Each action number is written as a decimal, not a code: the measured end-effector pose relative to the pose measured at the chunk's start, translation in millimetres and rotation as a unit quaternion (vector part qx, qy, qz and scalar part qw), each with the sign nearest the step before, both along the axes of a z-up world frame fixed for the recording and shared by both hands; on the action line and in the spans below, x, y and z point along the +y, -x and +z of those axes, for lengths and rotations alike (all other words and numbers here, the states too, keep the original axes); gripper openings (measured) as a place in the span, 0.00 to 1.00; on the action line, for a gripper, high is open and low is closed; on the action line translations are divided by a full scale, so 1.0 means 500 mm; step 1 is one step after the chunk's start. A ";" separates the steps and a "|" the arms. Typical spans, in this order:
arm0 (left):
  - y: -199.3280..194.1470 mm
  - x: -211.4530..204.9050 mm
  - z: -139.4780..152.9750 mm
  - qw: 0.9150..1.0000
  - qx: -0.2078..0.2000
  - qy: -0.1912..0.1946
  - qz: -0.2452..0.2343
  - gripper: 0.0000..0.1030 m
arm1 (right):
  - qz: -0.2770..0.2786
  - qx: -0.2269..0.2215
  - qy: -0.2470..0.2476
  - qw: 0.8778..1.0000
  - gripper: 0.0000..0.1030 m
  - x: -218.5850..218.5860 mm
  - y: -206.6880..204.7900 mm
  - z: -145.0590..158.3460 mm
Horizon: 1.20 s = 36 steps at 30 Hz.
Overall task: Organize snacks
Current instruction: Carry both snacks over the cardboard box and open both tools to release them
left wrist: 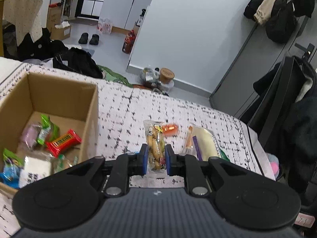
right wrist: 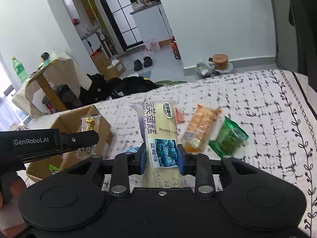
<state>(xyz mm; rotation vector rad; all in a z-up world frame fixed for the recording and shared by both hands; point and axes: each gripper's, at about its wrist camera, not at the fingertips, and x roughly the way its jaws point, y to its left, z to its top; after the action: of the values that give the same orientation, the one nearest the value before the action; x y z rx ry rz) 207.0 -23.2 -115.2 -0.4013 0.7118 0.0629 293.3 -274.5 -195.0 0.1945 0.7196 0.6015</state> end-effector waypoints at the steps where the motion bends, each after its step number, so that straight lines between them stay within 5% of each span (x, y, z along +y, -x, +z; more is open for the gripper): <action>1: 0.001 0.005 0.004 1.000 -0.002 0.000 0.001 0.16 | 0.001 -0.001 -0.001 1.000 0.29 0.004 0.000 0.003; 25: 0.043 0.166 0.058 0.997 -0.017 -0.013 0.070 0.16 | 0.062 -0.027 -0.025 0.997 0.29 0.150 -0.006 0.066; 36: 0.049 0.255 0.038 0.994 0.001 -0.015 0.111 0.16 | 0.100 -0.027 -0.012 0.995 0.29 0.236 0.003 0.075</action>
<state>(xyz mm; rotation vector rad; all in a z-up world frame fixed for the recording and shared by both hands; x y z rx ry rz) 182.5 104.4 -96.1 -0.4505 0.6649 0.2839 291.9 -156.3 -157.6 0.1294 0.6840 0.8038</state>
